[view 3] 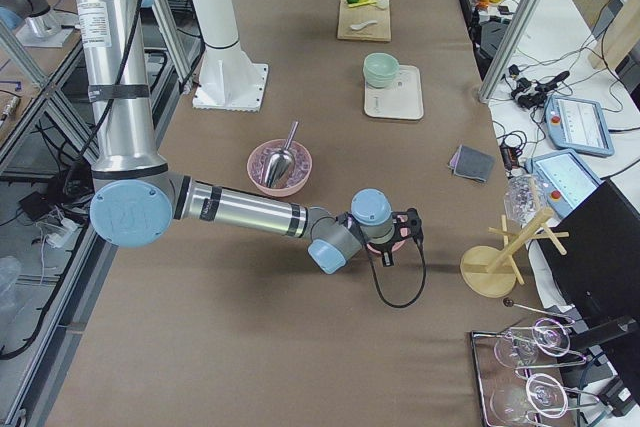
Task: Stack pink bowl on green and place spoon
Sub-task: 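Lower the right gripper onto the pink bowl rim and grasp it, then lift the pink bowl with the right gripper and carry it over the green bowl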
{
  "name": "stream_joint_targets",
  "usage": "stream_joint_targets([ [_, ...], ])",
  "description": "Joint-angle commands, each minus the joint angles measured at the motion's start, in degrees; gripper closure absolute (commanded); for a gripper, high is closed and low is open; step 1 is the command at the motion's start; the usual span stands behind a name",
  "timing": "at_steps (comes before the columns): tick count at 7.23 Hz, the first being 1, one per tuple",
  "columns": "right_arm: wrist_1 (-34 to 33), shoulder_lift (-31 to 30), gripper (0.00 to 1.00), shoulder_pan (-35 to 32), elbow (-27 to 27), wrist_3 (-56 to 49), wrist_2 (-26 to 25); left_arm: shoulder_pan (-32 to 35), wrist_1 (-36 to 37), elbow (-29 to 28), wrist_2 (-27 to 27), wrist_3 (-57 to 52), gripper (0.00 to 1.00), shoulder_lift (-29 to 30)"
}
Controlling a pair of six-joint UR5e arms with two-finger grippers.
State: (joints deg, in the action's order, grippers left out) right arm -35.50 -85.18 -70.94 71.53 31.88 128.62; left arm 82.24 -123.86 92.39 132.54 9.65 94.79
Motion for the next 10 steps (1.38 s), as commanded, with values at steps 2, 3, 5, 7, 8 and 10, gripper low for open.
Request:
stream_joint_targets([
  [2,-2.29,8.33,1.0,-0.16,1.94,0.73,2.15,-0.06,-0.15,-0.11,0.0,0.02,0.01,-0.04],
  [3,-3.6,12.11,1.0,0.01,2.99,0.82,1.99,-0.06,-0.15,-0.11,0.09,0.02,0.01,-0.04],
  [5,-6.93,18.18,1.0,4.56,5.53,2.12,1.98,-0.06,-0.24,-0.02,0.09,0.02,0.01,-0.48],
  [7,-16.84,20.58,1.0,10.79,12.63,10.47,-1.94,-0.15,-0.24,-0.19,0.0,-0.07,0.01,-0.48],
  [8,-24.19,24.32,1.0,14.13,14.84,15.88,-4.67,-0.23,-0.15,-0.19,-0.18,-0.07,0.01,-0.48],
  [10,-40.81,36.17,1.0,22.12,16.44,26.61,-12.82,-0.41,-0.24,-0.19,-0.18,-0.07,0.01,-0.48],
])
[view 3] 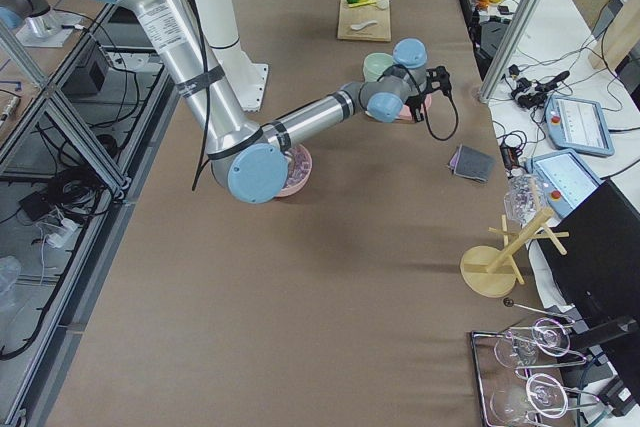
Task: Stack pink bowl on green and place spoon
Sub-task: 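Lift the pink bowl with the right gripper and carry it over the green bowl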
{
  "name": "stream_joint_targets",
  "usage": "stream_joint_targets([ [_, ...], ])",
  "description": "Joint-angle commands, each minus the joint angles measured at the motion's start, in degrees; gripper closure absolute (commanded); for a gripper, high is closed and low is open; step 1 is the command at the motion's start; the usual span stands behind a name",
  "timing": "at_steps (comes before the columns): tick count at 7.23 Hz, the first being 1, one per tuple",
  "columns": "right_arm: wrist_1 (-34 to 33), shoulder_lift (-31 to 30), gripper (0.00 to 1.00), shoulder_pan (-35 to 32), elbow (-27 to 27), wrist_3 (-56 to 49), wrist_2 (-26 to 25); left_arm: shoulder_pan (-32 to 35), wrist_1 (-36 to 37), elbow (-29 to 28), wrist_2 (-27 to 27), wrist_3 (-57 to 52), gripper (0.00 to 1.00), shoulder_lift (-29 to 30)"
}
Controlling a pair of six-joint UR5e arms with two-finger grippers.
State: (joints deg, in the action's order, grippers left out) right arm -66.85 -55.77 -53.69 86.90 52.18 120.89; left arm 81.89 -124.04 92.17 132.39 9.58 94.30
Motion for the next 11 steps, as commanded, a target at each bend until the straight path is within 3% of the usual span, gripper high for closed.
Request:
stream_joint_targets([
  [1,-13.18,11.16,1.0,7.69,0.65,10.19,-7.75,-0.16,0.02,0.03,-0.11,0.0,0.01,0.09],
  [4,-17.43,16.2,1.0,14.38,-1.19,19.61,-12.14,-0.16,0.02,-0.06,-0.11,0.0,0.01,0.0],
  [6,-17.43,22.51,1.0,15.19,-9.59,21.47,-12.61,-0.16,0.02,-0.06,-0.11,-0.09,0.01,0.0],
  [11,-17.08,23.25,1.0,16.24,-12.98,20.51,-12.7,-0.16,-0.06,-0.06,-0.02,0.0,0.01,-0.08],
])
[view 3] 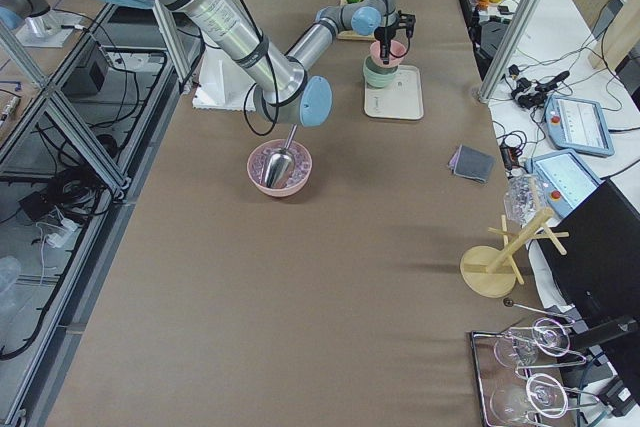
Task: Stack pink bowl on green and place spoon
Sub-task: 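Lower the pink bowl into the green bowl and open the right gripper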
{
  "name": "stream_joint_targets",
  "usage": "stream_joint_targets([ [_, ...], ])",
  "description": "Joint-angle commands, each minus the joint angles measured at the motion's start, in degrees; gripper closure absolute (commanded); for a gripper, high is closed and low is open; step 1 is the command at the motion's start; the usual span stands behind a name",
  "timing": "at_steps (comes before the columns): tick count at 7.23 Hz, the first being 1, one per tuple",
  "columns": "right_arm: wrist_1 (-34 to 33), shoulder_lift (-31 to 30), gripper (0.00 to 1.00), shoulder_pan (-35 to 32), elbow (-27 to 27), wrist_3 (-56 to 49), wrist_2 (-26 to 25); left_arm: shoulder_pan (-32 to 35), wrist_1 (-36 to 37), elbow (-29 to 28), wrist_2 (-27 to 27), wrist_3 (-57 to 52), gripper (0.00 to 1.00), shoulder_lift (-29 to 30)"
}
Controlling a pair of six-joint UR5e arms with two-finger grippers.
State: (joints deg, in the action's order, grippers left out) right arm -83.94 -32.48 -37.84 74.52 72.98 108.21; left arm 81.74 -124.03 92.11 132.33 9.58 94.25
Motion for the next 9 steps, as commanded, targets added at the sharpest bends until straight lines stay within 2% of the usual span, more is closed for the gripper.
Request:
stream_joint_targets([
  [1,0.01,-0.04,1.0,0.75,-0.95,-0.3,-0.1,0.0,-0.07,0.0,0.03,0.0,0.01,-0.03],
  [9,0.36,-0.3,1.0,1.37,-2.27,-1.0,-0.19,0.0,-0.07,0.09,0.12,0.0,0.01,-0.21],
])
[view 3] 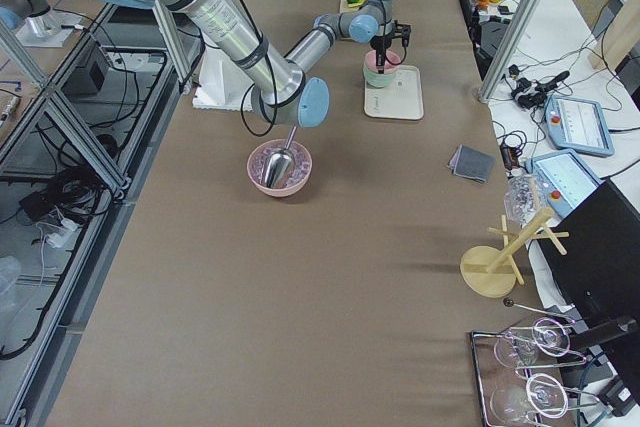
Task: Stack pink bowl on green and place spoon
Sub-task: 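Raise the right gripper from the tray while the left gripper reaches for the spoon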
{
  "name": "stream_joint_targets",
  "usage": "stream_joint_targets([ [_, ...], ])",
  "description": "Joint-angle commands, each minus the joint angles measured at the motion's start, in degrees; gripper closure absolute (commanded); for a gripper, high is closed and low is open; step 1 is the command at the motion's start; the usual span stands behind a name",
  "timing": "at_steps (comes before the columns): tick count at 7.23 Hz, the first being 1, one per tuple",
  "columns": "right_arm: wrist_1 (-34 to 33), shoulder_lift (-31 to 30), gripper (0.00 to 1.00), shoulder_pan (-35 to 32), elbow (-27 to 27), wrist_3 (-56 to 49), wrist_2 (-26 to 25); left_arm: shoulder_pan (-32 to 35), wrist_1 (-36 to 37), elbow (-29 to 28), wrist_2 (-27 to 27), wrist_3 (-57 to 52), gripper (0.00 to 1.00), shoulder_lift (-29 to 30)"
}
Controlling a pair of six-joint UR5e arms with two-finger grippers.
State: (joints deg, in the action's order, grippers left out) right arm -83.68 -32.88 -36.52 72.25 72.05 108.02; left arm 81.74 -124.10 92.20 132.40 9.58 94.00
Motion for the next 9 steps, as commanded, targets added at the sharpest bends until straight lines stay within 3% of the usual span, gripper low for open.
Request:
stream_joint_targets([
  [1,0.18,0.0,0.98,0.04,0.0,-0.07,0.0,0.0,0.0,0.0,0.05,0.0,0.01,-0.05],
  [2,0.88,-0.08,0.45,0.04,0.0,-0.07,-0.26,0.0,0.0,0.0,0.05,0.0,0.01,-0.05],
  [3,4.2,-0.61,0.01,0.22,0.0,0.28,-2.79,0.0,0.0,0.0,0.05,0.0,0.01,0.04],
  [6,4.41,-1.31,0.0,-2.4,0.35,-5.57,-2.2,-0.61,0.96,0.62,0.14,1.91,0.01,1.35],
  [8,4.4,-6.64,0.0,-9.14,2.18,-14.95,4.97,-4.73,0.79,0.79,-0.3,15.3,0.01,1.71],
  [9,4.67,-11.9,0.0,-12.4,6.2,-21.8,5.27,-6.92,0.62,2.01,-0.56,22.86,0.01,1.71],
])
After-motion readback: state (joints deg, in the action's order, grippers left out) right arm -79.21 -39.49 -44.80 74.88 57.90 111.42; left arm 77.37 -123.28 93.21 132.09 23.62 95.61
